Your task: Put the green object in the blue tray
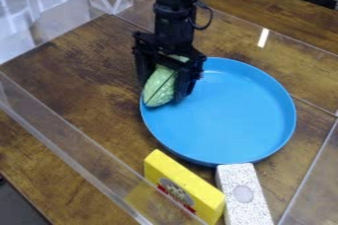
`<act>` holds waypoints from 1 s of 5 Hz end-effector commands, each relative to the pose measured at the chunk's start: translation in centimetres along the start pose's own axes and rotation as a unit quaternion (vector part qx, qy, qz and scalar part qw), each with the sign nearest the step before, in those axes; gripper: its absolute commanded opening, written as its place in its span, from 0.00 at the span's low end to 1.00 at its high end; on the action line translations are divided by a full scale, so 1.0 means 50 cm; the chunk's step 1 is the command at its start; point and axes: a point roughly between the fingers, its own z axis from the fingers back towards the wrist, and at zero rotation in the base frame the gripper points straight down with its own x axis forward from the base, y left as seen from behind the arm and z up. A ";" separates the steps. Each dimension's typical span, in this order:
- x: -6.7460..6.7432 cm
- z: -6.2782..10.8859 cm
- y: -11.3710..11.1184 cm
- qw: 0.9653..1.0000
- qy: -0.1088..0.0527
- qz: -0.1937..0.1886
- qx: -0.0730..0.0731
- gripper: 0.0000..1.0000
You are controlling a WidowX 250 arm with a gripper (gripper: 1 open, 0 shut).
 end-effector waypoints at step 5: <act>0.001 -0.028 0.049 0.998 -0.006 0.065 0.002 0.00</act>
